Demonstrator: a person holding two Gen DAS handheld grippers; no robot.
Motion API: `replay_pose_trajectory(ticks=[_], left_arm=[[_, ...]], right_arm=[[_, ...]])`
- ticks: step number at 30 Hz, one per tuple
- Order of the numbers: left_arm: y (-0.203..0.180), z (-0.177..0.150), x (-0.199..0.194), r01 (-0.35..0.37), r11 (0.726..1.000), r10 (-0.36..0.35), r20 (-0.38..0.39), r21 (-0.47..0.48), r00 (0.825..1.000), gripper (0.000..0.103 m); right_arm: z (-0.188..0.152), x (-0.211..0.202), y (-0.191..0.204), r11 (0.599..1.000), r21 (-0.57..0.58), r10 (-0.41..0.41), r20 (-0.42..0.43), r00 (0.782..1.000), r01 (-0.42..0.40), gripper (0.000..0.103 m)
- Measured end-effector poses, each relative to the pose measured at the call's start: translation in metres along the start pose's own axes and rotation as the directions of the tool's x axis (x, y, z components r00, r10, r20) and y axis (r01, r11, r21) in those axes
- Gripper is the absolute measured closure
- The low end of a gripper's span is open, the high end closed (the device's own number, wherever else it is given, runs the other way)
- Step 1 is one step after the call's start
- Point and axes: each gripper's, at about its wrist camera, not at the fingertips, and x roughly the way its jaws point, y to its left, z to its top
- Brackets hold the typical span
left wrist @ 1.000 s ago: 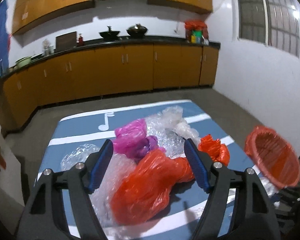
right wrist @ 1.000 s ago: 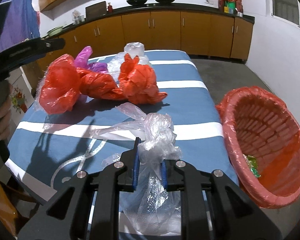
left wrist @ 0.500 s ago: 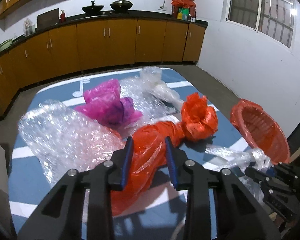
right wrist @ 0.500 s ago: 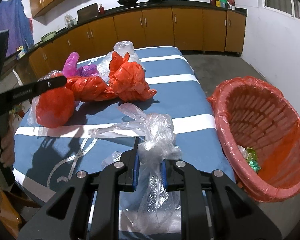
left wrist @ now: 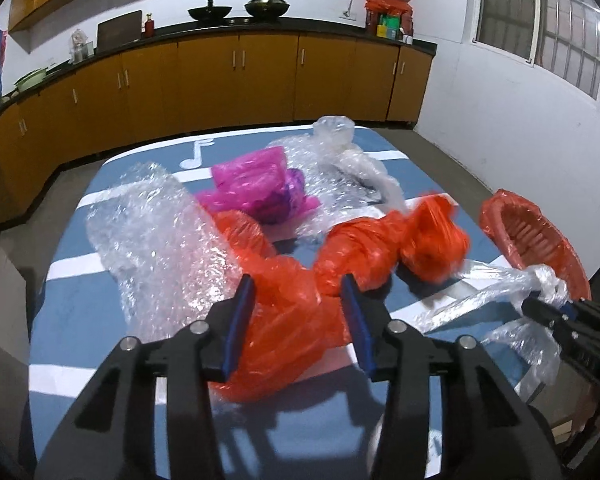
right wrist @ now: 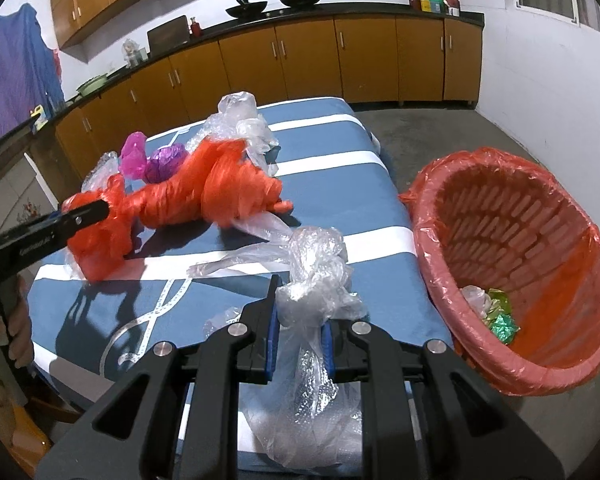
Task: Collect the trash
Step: 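Open the left gripper above the red bags on the table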
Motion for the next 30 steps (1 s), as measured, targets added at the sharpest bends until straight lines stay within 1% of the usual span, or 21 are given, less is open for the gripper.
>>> replay_pose_trajectory(ticks=[2,4,5,6,8,12,16,20,22,24,27,30], left_arm=[[0.007,-0.003,-0.005,-0.002,1.000,0.002,0.002,-0.021,1.000,0.061],[0.019,-0.004,-0.015,0.033,0.997,-0.032,0.011,-0.071,0.999,0.061],[0.023,-0.004,-0.018,0.033,0.996,-0.032,0.015,-0.082,0.999,0.058],[0.026,-0.003,-0.021,0.030,0.996,-0.029,0.020,-0.088,0.999,0.050],[0.032,-0.001,-0.032,0.008,0.995,-0.004,0.044,-0.101,0.999,0.044],[0.048,0.007,-0.045,-0.018,0.990,0.028,0.075,-0.138,0.997,0.039],[0.066,0.013,-0.045,-0.073,0.981,0.089,0.081,-0.180,0.993,0.039],[0.080,0.014,-0.037,-0.143,0.968,0.158,0.056,-0.207,0.986,0.039],[0.089,0.013,-0.035,-0.162,0.959,0.176,0.040,-0.231,0.984,0.039],[0.096,0.011,-0.040,-0.157,0.955,0.174,0.047,-0.252,0.984,0.040],[0.097,0.008,-0.054,-0.161,0.960,0.181,0.071,-0.231,0.981,0.040],[0.096,0.007,-0.065,-0.146,0.963,0.169,0.085,-0.225,0.982,0.039]], right_arm=[[0.000,-0.001,0.000,1.000,-0.001,0.002,0.002,1.000,-0.002,0.085],[0.000,-0.003,0.000,1.000,-0.001,0.003,0.005,1.000,-0.003,0.085],[0.000,-0.003,-0.001,1.000,-0.002,0.003,0.006,1.000,-0.003,0.085],[0.000,-0.004,-0.001,1.000,-0.001,0.002,0.009,1.000,-0.002,0.085],[0.000,-0.005,-0.001,1.000,0.000,-0.001,0.013,1.000,0.001,0.085],[0.001,-0.007,-0.004,1.000,0.010,-0.012,0.025,1.000,0.012,0.085],[0.002,-0.009,-0.004,1.000,0.014,-0.015,0.028,1.000,0.015,0.085],[0.002,-0.010,-0.002,1.000,0.006,-0.016,0.030,0.999,0.015,0.085],[0.003,-0.010,-0.002,1.000,0.003,-0.014,0.032,0.999,0.014,0.085],[0.003,-0.010,-0.002,1.000,0.001,-0.015,0.032,0.999,0.015,0.085],[0.003,-0.010,-0.002,1.000,0.004,-0.014,0.031,0.999,0.014,0.085],[0.003,-0.010,-0.002,1.000,0.004,-0.014,0.031,0.999,0.014,0.085]])
